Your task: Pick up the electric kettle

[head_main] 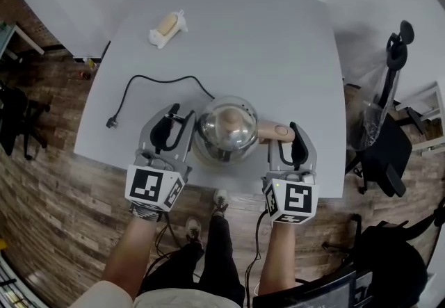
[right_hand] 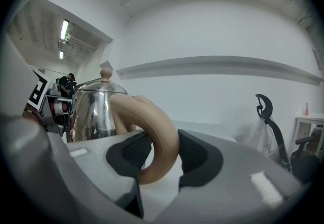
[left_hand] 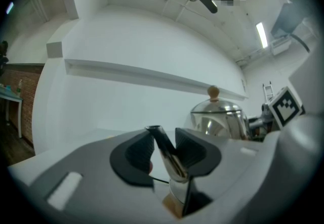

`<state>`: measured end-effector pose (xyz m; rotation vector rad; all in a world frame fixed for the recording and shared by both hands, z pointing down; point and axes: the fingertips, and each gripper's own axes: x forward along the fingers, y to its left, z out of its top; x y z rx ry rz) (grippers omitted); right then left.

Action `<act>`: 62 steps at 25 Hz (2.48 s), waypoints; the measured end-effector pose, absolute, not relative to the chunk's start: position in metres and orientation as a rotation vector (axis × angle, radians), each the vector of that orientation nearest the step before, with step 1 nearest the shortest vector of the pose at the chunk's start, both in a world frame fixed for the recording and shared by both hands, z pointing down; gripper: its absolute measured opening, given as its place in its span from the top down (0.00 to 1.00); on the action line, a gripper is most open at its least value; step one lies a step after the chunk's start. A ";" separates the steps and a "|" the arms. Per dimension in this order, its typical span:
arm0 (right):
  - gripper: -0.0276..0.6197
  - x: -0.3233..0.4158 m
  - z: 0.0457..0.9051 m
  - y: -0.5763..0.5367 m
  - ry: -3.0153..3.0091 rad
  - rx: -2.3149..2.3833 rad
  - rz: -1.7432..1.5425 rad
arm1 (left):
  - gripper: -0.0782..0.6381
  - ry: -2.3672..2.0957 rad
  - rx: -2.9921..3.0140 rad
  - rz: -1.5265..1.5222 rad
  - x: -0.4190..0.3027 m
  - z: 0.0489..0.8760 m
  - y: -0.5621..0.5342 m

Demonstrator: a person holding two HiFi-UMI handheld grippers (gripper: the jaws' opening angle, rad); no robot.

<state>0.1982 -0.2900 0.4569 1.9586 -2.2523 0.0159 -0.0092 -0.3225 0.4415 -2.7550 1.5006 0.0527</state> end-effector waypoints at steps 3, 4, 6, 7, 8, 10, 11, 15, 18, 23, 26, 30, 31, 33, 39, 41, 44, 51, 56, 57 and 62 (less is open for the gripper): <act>0.71 0.202 0.453 -0.290 -2.252 1.956 0.011 | 0.69 1.504 -2.756 0.054 -0.005 0.438 -0.323; 0.71 0.203 0.452 -0.290 -2.252 1.956 0.014 | 0.69 1.505 -2.756 0.053 -0.004 0.437 -0.324; 0.71 0.205 0.451 -0.290 -2.254 1.954 0.020 | 0.69 1.506 -2.756 0.052 -0.002 0.435 -0.324; 0.71 0.206 0.451 -0.289 -2.256 1.952 0.024 | 0.69 1.506 -2.757 0.050 -0.001 0.434 -0.324; 0.71 0.206 0.450 -0.290 -2.257 1.952 0.028 | 0.69 1.506 -2.758 0.049 0.000 0.434 -0.324; 0.71 0.207 0.449 -0.290 -2.260 1.949 0.033 | 0.69 1.505 -2.756 0.046 0.001 0.432 -0.324; 0.71 0.207 0.448 -0.290 -2.263 1.947 0.033 | 0.69 1.505 -2.753 0.045 0.000 0.431 -0.324; 0.71 0.205 0.440 -0.290 -2.274 1.940 0.018 | 0.69 1.506 -2.744 0.054 -0.002 0.424 -0.322; 0.71 0.204 0.436 -0.292 -2.281 1.935 0.017 | 0.69 1.508 -2.735 0.058 -0.003 0.419 -0.324; 0.71 0.199 0.431 -0.296 -2.279 1.917 0.012 | 0.70 1.530 -2.735 0.061 -0.009 0.416 -0.326; 0.71 0.196 0.426 -0.297 -2.282 1.915 0.011 | 0.69 1.525 -2.724 0.050 -0.011 0.411 -0.327; 0.71 0.195 0.421 -0.299 -2.287 1.918 0.021 | 0.69 1.511 -2.712 0.036 -0.011 0.403 -0.329; 0.71 0.195 0.419 -0.299 -2.288 1.921 0.025 | 0.69 1.508 -2.712 0.036 -0.011 0.400 -0.330; 0.71 0.196 0.415 -0.300 -2.288 1.926 0.031 | 0.69 1.500 -2.715 0.036 -0.010 0.395 -0.332; 0.71 0.200 0.401 -0.305 -2.289 1.933 0.039 | 0.70 1.492 -2.728 0.035 -0.006 0.381 -0.338; 0.71 0.201 0.397 -0.307 -2.287 1.936 0.043 | 0.70 1.490 -2.733 0.039 -0.005 0.376 -0.340; 0.71 0.205 0.391 -0.308 -2.281 1.942 0.053 | 0.70 1.487 -2.750 0.048 -0.001 0.371 -0.342; 0.71 0.212 0.381 -0.314 -2.294 1.937 0.066 | 0.70 1.485 -2.754 0.053 0.007 0.358 -0.348; 0.71 0.214 0.371 -0.319 -2.297 1.930 0.058 | 0.71 1.491 -2.761 0.070 0.009 0.348 -0.355; 0.71 0.214 0.369 -0.320 -2.298 1.928 0.060 | 0.71 1.490 -2.764 0.071 0.010 0.346 -0.356; 0.71 0.219 0.359 -0.316 -2.298 1.924 0.089 | 0.72 1.457 -2.776 0.074 0.016 0.332 -0.355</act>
